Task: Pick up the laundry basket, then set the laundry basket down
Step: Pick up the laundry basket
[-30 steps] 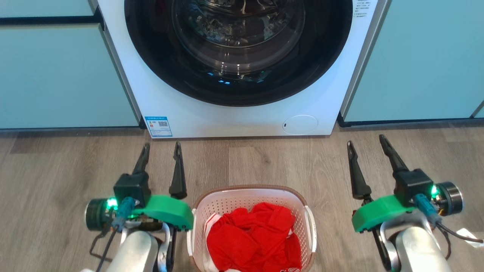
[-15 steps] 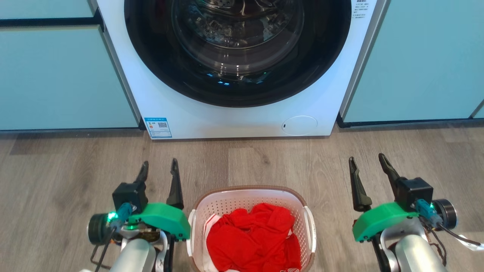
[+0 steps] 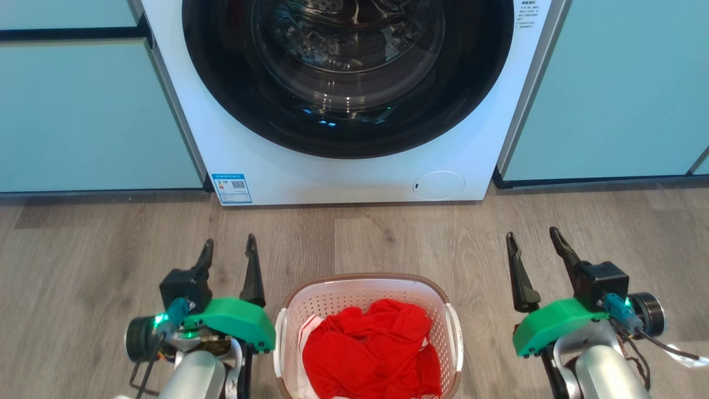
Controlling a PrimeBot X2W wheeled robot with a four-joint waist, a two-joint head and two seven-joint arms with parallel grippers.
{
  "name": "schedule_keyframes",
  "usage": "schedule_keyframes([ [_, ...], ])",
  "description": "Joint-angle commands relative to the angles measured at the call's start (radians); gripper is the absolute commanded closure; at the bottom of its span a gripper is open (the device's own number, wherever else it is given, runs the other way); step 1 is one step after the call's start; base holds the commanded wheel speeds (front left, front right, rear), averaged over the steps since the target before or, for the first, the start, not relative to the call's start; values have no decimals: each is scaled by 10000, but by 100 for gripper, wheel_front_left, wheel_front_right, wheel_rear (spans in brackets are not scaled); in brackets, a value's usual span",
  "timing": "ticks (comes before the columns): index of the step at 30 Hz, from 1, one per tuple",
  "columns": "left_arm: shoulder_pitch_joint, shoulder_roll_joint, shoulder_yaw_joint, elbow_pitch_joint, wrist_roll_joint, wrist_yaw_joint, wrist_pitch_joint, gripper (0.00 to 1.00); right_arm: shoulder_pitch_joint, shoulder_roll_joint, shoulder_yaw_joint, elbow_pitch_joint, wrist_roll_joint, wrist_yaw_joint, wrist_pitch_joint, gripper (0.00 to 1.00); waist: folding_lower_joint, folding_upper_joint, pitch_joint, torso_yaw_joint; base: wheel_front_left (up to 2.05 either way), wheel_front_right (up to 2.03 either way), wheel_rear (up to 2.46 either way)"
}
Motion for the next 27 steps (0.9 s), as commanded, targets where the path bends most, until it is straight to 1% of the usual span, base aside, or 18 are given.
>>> schedule_keyframes([
  [1, -447, -6, 354, -267, -3, 115, -95, 0, -503, -65, 273, -340, -88, -15, -122, 0, 0, -1, 9, -2, 0, 0, 0],
  [8, -400, -6, 264, 139, -336, 81, -95, 0, -497, -65, 282, -265, -224, -15, -122, 0, 0, -1, 169, -7, 0, 0, 0],
  [14, -607, -6, 51, 594, -418, 3, -95, 0, -597, -65, 333, -29, -401, -15, -122, 0, 0, -1, 671, 52, 0, 0, 0],
  [20, -1289, -7, -236, 1306, -437, 94, -95, 0, -1268, -97, 334, 849, -611, -15, -122, 0, 0, -1, 2086, 154, 0, 0, 0],
  [21, -1289, -7, -236, 1306, -437, 94, -95, 0, -1268, -97, 334, 849, -611, -15, -122, 0, 0, -1, 2086, 154, 0, 0, 0],
  [27, -2331, -7, -653, 2479, -663, -126, -95, 0, -2352, -143, 610, 2106, -625, -15, -122, 0, 0, -1, 3487, 208, 0, 0, 0],
])
